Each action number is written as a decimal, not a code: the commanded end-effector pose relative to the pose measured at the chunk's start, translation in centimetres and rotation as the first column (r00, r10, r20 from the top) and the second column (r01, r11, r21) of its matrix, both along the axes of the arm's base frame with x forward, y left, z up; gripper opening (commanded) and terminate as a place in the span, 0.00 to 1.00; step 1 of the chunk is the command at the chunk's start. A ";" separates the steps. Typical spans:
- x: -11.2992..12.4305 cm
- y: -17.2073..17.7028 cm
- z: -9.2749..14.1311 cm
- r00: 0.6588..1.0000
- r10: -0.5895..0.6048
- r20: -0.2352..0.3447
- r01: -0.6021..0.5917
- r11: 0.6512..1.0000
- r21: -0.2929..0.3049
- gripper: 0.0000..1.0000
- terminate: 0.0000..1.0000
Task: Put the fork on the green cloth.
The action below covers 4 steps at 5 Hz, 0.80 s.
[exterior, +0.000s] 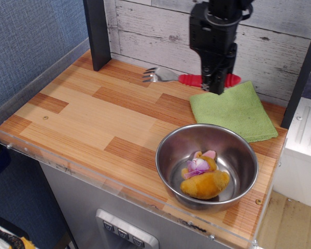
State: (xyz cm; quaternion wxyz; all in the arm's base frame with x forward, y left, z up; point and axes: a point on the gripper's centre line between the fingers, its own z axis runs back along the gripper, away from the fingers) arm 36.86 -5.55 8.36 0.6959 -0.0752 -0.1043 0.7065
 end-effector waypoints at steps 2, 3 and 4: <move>2.3 -3.0 -2.3 0.998 -0.069 0.006 0.069 0.996 0.053 0.00 0.00; 3.2 -4.0 -3.2 0.996 -0.090 -0.006 0.090 0.993 0.070 0.00 0.00; 3.3 -4.4 -4.2 0.995 -0.095 -0.013 0.095 0.992 0.079 0.00 0.00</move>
